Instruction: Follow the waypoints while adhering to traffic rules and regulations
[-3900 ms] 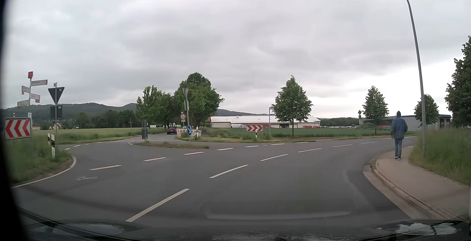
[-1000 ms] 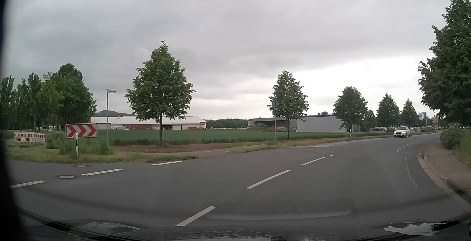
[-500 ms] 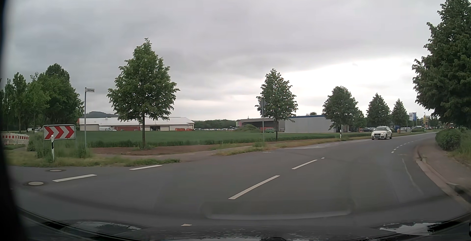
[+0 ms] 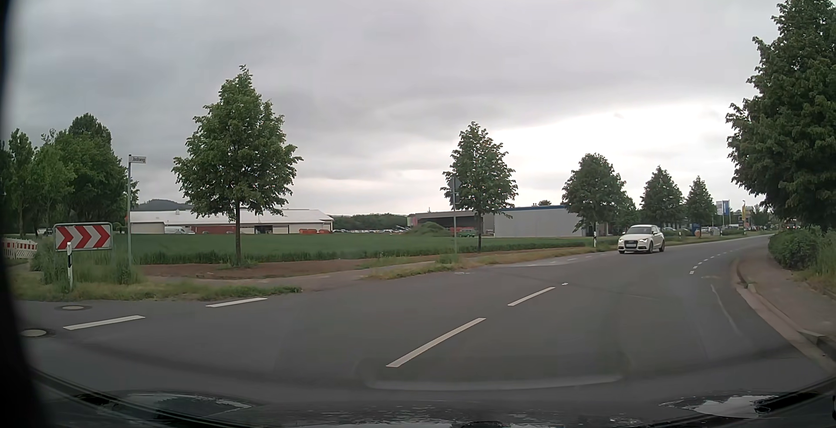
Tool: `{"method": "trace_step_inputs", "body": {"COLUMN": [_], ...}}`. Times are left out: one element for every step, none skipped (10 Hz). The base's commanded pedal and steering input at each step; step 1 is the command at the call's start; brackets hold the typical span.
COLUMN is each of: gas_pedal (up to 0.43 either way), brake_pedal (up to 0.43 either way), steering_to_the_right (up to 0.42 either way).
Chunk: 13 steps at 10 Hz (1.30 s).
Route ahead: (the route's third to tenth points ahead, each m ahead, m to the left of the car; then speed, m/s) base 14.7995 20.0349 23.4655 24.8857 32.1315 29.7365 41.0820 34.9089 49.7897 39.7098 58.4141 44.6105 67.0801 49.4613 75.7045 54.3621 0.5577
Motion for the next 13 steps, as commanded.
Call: {"method": "trace_step_inputs", "body": {"gas_pedal": [0.0, 0.0, 0.0, 0.0, 0.0, 0.0, 0.0, 0.0, 0.0, 0.0, 0.0, 0.0, 0.0], "brake_pedal": [0.213, 0.201, 0.189, 0.189, 0.189, 0.189, 0.189, 0.189, 0.189, 0.183, 0.171, 0.171, 0.146], "steering_to_the_right": [0.182, 0.182, 0.182, 0.182, 0.182, 0.182, 0.182, 0.182, 0.182, 0.182, 0.182, 0.182, 0.182]}}
